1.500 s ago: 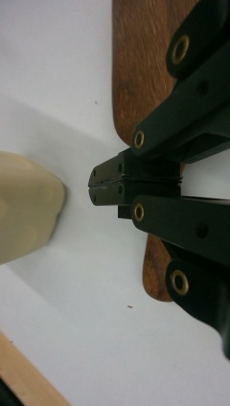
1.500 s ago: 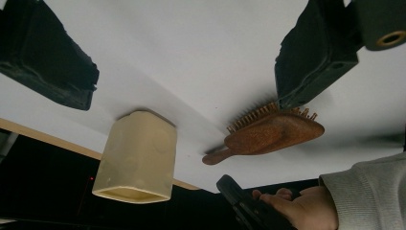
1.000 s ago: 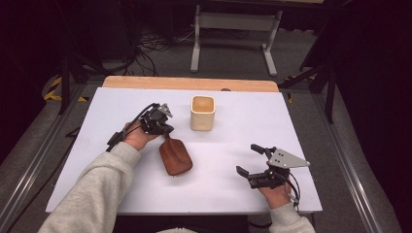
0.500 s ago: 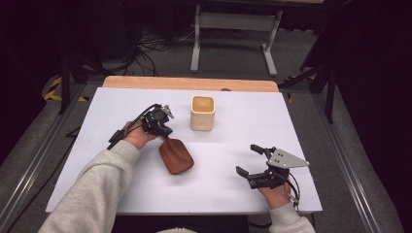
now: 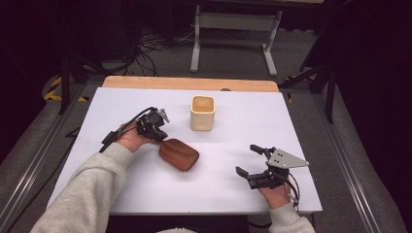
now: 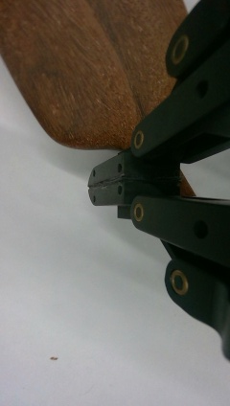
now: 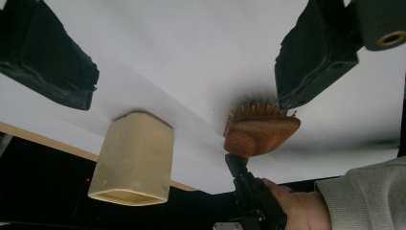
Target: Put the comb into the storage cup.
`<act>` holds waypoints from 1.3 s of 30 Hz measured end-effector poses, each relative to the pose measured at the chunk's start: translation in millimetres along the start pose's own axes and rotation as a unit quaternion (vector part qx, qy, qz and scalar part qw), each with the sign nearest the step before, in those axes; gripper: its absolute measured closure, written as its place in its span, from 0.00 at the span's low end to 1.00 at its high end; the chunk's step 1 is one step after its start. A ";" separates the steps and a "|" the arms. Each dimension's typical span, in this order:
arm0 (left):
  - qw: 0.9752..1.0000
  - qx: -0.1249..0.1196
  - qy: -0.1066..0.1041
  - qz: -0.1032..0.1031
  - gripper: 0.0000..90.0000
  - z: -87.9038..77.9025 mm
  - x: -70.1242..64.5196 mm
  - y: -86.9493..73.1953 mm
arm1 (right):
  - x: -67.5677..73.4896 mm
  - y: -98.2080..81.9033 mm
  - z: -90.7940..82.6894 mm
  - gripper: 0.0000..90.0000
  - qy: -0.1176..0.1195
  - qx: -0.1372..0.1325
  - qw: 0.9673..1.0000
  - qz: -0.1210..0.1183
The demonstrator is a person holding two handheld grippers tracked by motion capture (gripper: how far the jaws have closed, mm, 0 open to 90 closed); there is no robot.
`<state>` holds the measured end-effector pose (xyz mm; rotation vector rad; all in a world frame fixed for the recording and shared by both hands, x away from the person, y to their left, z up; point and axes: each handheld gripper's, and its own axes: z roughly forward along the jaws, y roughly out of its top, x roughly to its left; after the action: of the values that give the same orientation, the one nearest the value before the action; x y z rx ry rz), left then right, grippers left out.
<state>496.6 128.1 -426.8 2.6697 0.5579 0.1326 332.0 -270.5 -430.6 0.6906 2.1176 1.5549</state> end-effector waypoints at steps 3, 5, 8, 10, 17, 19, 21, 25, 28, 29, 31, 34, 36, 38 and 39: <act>1.000 0.003 -0.004 -0.001 1.00 -1.4 -0.5 -4.7 | 0.0 0.0 0.0 0.08 0.001 0.000 1.000 0.000; 1.000 0.004 -0.005 -0.002 1.00 -2.1 -0.7 -6.9 | 0.0 0.0 0.1 0.08 0.001 0.000 1.000 0.000; 1.000 0.008 -0.010 -0.005 1.00 -4.4 -1.2 -11.4 | 0.3 -0.1 0.5 0.08 0.001 0.000 1.000 0.000; 1.000 0.009 -0.012 -0.004 1.00 -5.5 -1.5 -13.4 | 0.4 -0.1 0.7 0.08 0.002 -0.001 1.000 0.000; 1.000 0.011 -0.021 -0.001 1.00 -9.9 -5.4 -17.3 | 0.9 -0.1 1.1 0.08 0.003 0.000 1.000 -0.001; 1.000 0.013 -0.023 0.002 1.00 -10.4 -7.0 -17.8 | 1.1 0.0 1.1 0.08 0.003 -0.001 1.000 -0.001; 1.000 0.015 -0.026 0.003 1.00 -10.7 -8.1 -18.5 | 1.1 0.0 1.1 0.08 0.004 -0.001 1.000 -0.001; 0.999 0.015 -0.028 0.000 1.00 -10.8 -9.3 -20.9 | 1.5 0.0 1.4 0.08 0.004 0.000 1.000 -0.001; 1.000 0.013 -0.027 -0.002 0.99 -12.3 -8.3 -22.3 | 1.5 0.0 1.4 0.08 0.004 0.000 1.000 -0.002; 1.000 0.009 -0.026 -0.002 0.99 -13.2 -7.7 -22.8 | 1.5 0.0 1.4 0.08 0.004 0.000 1.000 -0.002; 1.000 0.003 -0.024 -0.004 0.97 -15.9 -7.0 -23.9 | 1.7 0.0 1.4 0.08 0.004 0.000 1.000 -0.002; 1.000 -0.006 -0.019 -0.005 0.91 -21.2 -6.8 -24.6 | 1.7 0.0 1.3 0.08 0.003 0.001 1.000 -0.003; 1.000 -0.019 -0.016 -0.004 0.83 -25.5 -6.9 -25.7 | 1.8 0.0 1.4 0.08 0.004 0.000 1.000 -0.003; 1.000 -0.023 -0.018 -0.003 0.77 -27.5 -6.8 -26.3 | 2.0 0.1 1.4 0.08 0.005 0.000 1.000 -0.004; 0.999 -0.029 -0.021 -0.005 0.67 -28.9 -6.5 -27.0 | 2.1 0.1 1.4 0.08 0.005 0.000 1.000 -0.004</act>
<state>475.9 158.8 -411.6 2.6074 0.5454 0.0894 331.2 -268.1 -431.0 0.6745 2.1252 1.5584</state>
